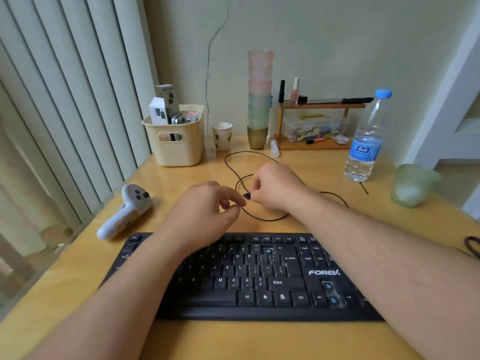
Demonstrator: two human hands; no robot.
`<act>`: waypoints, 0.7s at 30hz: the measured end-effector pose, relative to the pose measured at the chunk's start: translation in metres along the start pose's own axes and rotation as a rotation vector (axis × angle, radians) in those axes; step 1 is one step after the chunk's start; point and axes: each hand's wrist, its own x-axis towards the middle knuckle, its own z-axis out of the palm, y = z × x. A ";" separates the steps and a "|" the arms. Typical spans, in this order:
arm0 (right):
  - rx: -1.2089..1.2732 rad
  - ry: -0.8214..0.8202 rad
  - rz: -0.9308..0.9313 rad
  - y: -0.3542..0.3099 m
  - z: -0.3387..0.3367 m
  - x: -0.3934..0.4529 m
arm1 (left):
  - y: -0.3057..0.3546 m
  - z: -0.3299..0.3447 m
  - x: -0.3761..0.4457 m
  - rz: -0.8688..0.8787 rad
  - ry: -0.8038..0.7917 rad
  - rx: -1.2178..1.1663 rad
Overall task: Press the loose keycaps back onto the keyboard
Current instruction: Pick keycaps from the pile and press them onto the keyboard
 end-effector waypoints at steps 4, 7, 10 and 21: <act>0.795 -0.087 0.103 0.012 -0.036 -0.057 | 0.006 0.003 -0.003 0.017 0.018 -0.127; 1.207 -0.192 0.177 0.026 -0.041 -0.093 | 0.024 0.005 -0.008 0.047 -0.017 -0.327; 1.378 -0.234 0.167 0.035 -0.044 -0.109 | 0.042 0.010 -0.016 0.082 0.002 -0.401; 1.426 -0.216 0.086 0.045 -0.039 -0.113 | 0.048 0.016 -0.024 0.123 0.104 -0.427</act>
